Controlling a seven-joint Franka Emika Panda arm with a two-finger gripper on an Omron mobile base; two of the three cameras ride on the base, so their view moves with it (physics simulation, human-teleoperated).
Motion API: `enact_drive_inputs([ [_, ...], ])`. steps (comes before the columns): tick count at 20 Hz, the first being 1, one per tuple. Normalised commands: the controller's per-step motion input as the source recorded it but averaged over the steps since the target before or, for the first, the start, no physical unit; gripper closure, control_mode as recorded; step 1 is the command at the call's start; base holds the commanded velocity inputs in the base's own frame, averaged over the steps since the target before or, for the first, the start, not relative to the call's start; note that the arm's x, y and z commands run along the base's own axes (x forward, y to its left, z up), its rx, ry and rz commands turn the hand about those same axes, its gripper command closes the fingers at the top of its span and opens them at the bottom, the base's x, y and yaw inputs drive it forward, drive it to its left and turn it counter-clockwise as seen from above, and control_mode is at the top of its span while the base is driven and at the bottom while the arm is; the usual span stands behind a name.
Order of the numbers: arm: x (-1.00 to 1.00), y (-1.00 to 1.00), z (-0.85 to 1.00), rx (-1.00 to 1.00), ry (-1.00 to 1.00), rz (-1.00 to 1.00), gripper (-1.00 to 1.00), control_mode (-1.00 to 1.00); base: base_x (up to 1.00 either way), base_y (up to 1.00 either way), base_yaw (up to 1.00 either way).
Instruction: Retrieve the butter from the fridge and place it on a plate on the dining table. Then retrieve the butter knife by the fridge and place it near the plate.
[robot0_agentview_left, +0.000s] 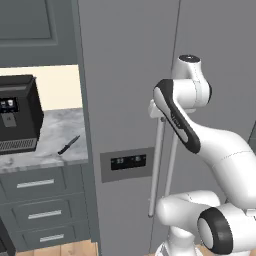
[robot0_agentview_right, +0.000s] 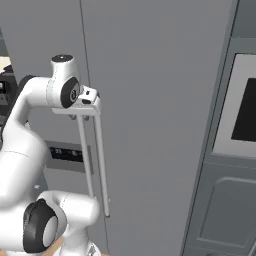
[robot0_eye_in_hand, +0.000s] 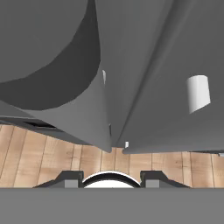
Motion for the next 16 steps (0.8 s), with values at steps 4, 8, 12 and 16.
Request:
enact_drive_inputs([
  [4,0.0,0.0,0.0,0.0,0.0,0.0,-1.0,1.0,-0.02,0.0,-0.01],
  [8,0.0,0.0,0.0,0.0,0.0,0.0,-1.0,1.0,-0.37,-0.04,-0.17],
  [12,0.0,0.0,0.0,0.0,0.0,0.0,-1.0,1.0,-0.29,0.0,-0.23],
  [16,0.0,0.0,0.0,0.0,0.0,0.0,-1.0,1.0,-0.39,0.0,-0.17],
])
